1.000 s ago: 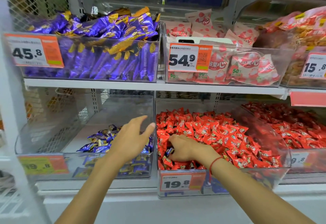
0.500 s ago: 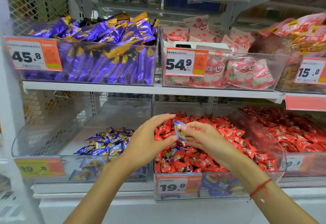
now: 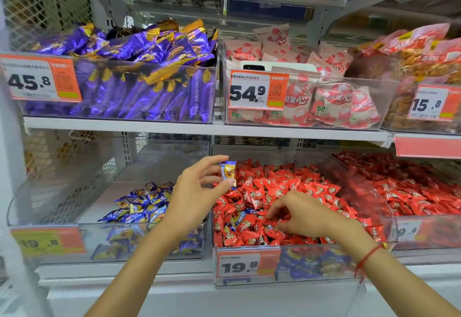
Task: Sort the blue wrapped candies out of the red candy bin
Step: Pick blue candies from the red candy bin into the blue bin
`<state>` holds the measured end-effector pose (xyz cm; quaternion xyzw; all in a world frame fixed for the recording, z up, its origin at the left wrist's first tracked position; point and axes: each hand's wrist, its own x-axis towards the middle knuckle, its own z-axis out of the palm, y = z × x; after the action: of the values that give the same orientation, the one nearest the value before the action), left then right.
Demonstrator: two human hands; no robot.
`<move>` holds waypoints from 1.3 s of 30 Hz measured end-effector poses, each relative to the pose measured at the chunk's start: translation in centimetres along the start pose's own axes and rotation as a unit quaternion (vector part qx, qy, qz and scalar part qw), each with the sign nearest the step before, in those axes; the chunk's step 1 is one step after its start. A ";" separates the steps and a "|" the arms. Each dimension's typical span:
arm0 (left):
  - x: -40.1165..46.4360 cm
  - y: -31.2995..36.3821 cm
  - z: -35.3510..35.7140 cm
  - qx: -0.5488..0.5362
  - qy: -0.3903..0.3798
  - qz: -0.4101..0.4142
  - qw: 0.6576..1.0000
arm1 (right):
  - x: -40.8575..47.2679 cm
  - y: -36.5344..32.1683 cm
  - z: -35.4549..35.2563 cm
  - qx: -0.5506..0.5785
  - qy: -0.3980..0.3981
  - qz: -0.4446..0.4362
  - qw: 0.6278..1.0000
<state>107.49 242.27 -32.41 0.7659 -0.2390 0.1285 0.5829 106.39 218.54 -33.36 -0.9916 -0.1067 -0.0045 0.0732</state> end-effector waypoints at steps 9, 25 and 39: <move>0.0 -0.1 0.3 0.017 -0.008 -0.009 1.000 | 1.6 -0.9 0.5 -0.134 -0.045 -0.010 0.990; -0.2 -0.1 1.1 0.057 0.014 -0.021 0.998 | -1.8 -2.5 -1.1 0.561 0.136 0.005 0.816; -0.4 1.4 2.2 -0.091 -0.020 -0.028 0.995 | -1.3 -6.2 -1.1 0.577 0.152 0.013 0.802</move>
<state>106.27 239.93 -32.11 0.7182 -0.2400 0.0748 0.6488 103.83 224.09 -31.36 -0.7538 -0.0643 -0.0921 0.6474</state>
